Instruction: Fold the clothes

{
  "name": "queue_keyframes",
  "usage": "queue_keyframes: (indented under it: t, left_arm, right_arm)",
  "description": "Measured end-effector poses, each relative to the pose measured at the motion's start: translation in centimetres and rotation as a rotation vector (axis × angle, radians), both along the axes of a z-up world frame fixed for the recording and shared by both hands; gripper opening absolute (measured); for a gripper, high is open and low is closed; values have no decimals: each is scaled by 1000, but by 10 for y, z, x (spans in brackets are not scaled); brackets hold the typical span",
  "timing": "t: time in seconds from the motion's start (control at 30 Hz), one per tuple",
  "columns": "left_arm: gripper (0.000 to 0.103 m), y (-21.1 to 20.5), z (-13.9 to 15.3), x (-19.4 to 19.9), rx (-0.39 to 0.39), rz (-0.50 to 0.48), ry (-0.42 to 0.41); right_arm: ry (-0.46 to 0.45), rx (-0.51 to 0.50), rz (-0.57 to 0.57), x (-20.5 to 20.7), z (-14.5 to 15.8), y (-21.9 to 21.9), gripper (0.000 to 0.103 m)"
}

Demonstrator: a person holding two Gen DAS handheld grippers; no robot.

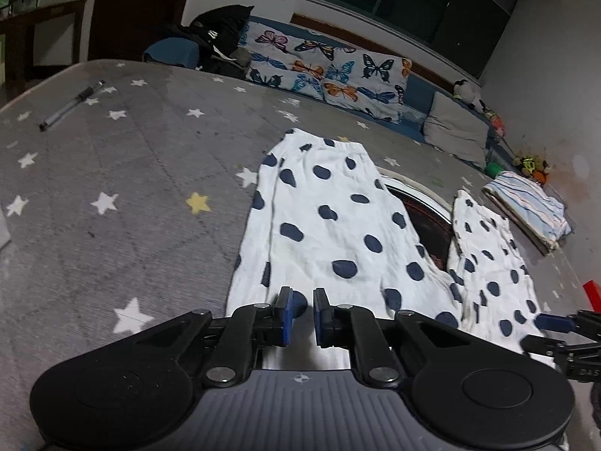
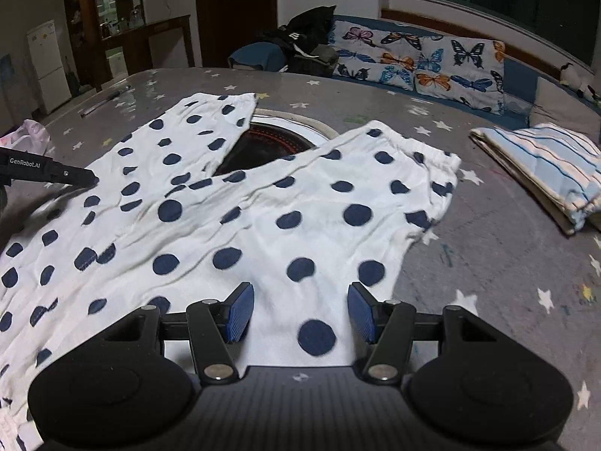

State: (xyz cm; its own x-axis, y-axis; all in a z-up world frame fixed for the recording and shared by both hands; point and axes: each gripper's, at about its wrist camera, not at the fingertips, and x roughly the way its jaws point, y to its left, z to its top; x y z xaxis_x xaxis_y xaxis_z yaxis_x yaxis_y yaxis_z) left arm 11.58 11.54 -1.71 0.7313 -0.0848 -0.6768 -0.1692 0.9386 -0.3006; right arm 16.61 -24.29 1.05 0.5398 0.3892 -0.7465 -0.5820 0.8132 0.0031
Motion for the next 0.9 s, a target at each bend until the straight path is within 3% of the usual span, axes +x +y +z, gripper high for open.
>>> queue_keyframes:
  t: [0.27,0.33,0.53,0.7,0.9]
  left_arm:
    - [16,0,5,-11,30,15,1]
    - [36,-5,10,-18,29,3,-10]
    - [61,-34,26,-46,18,-81,-45]
    - [64,-64,25,-73,14,-181,-45]
    - [64,-80,15,-102,58,-223,-32]
  right_arm:
    - [-31,-11,-41,-15,6,-15,57]
    - [-38,-13,-51,-19,7,-19,57]
    - [-62,44,32,-47,23,-11,59]
    - [-58,60,172,-84,24,9,62]
    - [-44,20,251,-118,14,19,62]
